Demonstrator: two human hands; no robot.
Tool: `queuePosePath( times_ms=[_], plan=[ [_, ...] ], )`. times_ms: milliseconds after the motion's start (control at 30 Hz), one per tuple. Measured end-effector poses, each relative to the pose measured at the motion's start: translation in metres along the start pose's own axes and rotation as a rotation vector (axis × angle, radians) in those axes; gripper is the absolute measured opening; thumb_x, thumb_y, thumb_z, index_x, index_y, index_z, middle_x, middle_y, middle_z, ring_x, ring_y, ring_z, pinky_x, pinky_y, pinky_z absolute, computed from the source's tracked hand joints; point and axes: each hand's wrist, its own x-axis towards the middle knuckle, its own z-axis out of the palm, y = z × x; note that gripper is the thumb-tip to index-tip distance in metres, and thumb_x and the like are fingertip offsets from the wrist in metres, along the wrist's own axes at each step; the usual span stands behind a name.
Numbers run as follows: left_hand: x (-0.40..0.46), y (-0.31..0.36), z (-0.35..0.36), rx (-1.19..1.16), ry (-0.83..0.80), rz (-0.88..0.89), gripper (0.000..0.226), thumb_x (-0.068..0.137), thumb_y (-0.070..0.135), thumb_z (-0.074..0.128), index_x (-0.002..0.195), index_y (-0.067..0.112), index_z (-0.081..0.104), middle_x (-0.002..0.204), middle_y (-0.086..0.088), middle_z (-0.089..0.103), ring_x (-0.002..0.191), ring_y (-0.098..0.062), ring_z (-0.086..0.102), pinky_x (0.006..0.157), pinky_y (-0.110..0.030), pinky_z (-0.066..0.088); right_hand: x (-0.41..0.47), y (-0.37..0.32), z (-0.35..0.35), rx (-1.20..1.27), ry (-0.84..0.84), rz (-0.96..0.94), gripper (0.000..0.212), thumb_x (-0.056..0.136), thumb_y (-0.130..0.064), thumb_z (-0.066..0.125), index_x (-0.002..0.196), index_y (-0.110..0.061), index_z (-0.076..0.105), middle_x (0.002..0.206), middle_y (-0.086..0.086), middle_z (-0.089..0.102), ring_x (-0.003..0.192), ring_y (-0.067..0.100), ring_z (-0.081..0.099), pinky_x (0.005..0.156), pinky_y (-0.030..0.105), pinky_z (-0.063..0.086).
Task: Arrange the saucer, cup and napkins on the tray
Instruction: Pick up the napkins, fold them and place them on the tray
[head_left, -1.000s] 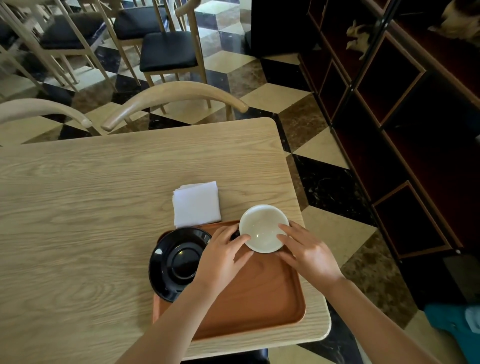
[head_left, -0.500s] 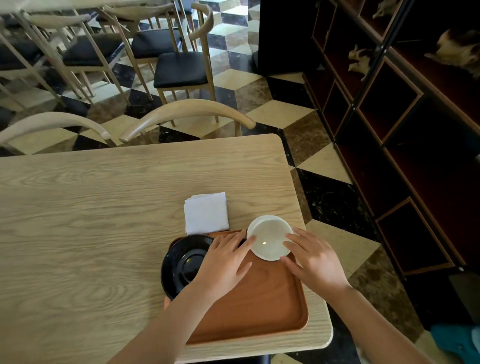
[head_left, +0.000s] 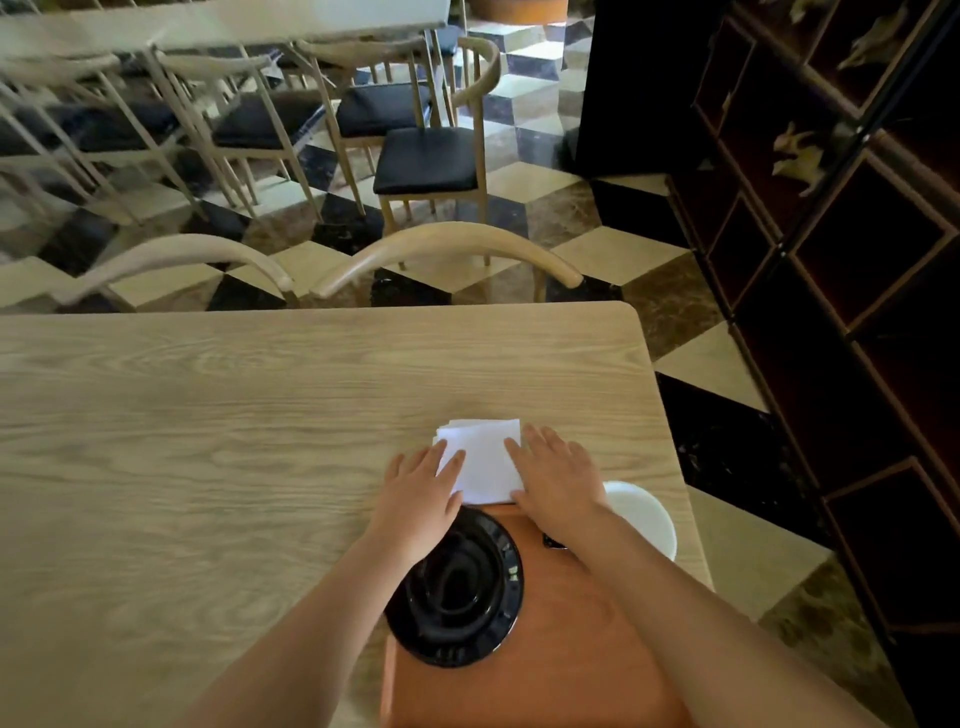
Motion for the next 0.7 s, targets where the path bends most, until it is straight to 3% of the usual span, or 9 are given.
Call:
queuePosePath(
  times_ms=[100, 233, 433, 467, 533, 600, 633, 700],
  plan=[
    [0.008, -0.006, 0.005, 0.045, -0.089, -0.083, 0.049, 0.096, 0.033, 0.038, 0.142, 0.021, 0.026, 0.153, -0.010, 0.024, 0.137, -0.028, 0.025, 0.110, -0.044, 0.022, 0.008, -0.009, 0.008, -0.053, -0.065, -0.017, 0.062, 0.096, -0.038, 0.036, 0.147, -0.022, 0.004, 0.158, 0.006, -0.002, 0.144, 0.024, 0.002, 0.114, 0.047, 0.013],
    [0.015, -0.008, 0.013, -0.045, -0.143, -0.142, 0.047, 0.094, 0.029, 0.040, 0.139, 0.022, 0.030, 0.141, -0.008, 0.039, 0.126, -0.026, 0.037, 0.101, -0.039, 0.033, 0.015, -0.015, 0.016, -0.055, -0.133, -0.009, 0.056, 0.097, -0.032, 0.033, 0.147, -0.023, 0.009, 0.158, 0.005, 0.001, 0.144, 0.022, 0.003, 0.114, 0.045, 0.012],
    [0.034, -0.001, 0.013, -0.608, -0.086, -0.388, 0.057, 0.083, 0.003, 0.049, 0.138, 0.008, 0.033, 0.135, -0.013, 0.049, 0.123, -0.029, 0.043, 0.098, -0.033, 0.036, 0.022, -0.014, 0.016, -0.011, -0.156, -0.006, 0.052, 0.098, -0.026, 0.033, 0.146, -0.024, 0.014, 0.158, 0.004, 0.004, 0.144, 0.021, 0.005, 0.115, 0.042, 0.013],
    [0.037, 0.000, 0.009, -0.693, -0.071, -0.434, 0.050, 0.082, 0.001, 0.051, 0.130, 0.006, 0.042, 0.126, -0.014, 0.056, 0.117, -0.030, 0.049, 0.090, -0.032, 0.041, 0.022, -0.014, 0.017, 0.002, -0.153, -0.004, 0.051, 0.098, -0.027, 0.033, 0.146, -0.024, 0.015, 0.158, 0.004, 0.004, 0.144, 0.021, 0.006, 0.114, 0.042, 0.014],
    [0.043, -0.001, 0.005, -0.811, -0.068, -0.520, 0.017, 0.080, 0.003, 0.054, 0.096, 0.005, 0.056, 0.088, -0.011, 0.064, 0.095, -0.035, 0.058, 0.064, -0.028, 0.042, 0.021, -0.014, 0.018, 0.035, -0.146, 0.006, 0.051, 0.098, -0.027, 0.033, 0.145, -0.024, 0.016, 0.158, 0.004, 0.006, 0.144, 0.020, 0.007, 0.114, 0.041, 0.015],
    [0.047, -0.006, 0.004, -0.931, -0.100, -0.629, 0.002, 0.081, 0.006, 0.057, 0.079, 0.005, 0.056, 0.066, -0.005, 0.053, 0.076, -0.034, 0.055, 0.049, -0.025, 0.034, 0.021, -0.015, 0.018, 0.053, -0.147, 0.006, 0.050, 0.098, -0.025, 0.033, 0.145, -0.024, 0.017, 0.158, 0.004, 0.006, 0.144, 0.020, 0.007, 0.114, 0.040, 0.016],
    [0.048, -0.008, 0.003, -1.027, -0.122, -0.700, 0.004, 0.081, 0.007, 0.058, 0.082, 0.003, 0.058, 0.066, -0.005, 0.052, 0.075, -0.029, 0.054, 0.050, -0.025, 0.036, 0.022, -0.015, 0.018, 0.056, -0.154, 0.006, 0.050, 0.098, -0.024, 0.033, 0.145, -0.024, 0.016, 0.158, 0.004, 0.005, 0.144, 0.020, 0.007, 0.114, 0.040, 0.016],
    [0.051, -0.011, 0.000, -1.232, -0.170, -0.814, 0.010, 0.081, 0.005, 0.062, 0.090, 0.002, 0.057, 0.072, -0.009, 0.054, 0.081, -0.028, 0.055, 0.068, -0.032, 0.048, 0.022, -0.015, 0.017, 0.066, -0.175, 0.011, 0.051, 0.097, -0.023, 0.034, 0.145, -0.025, 0.015, 0.158, 0.004, 0.004, 0.144, 0.021, 0.006, 0.114, 0.041, 0.014]
  ],
)
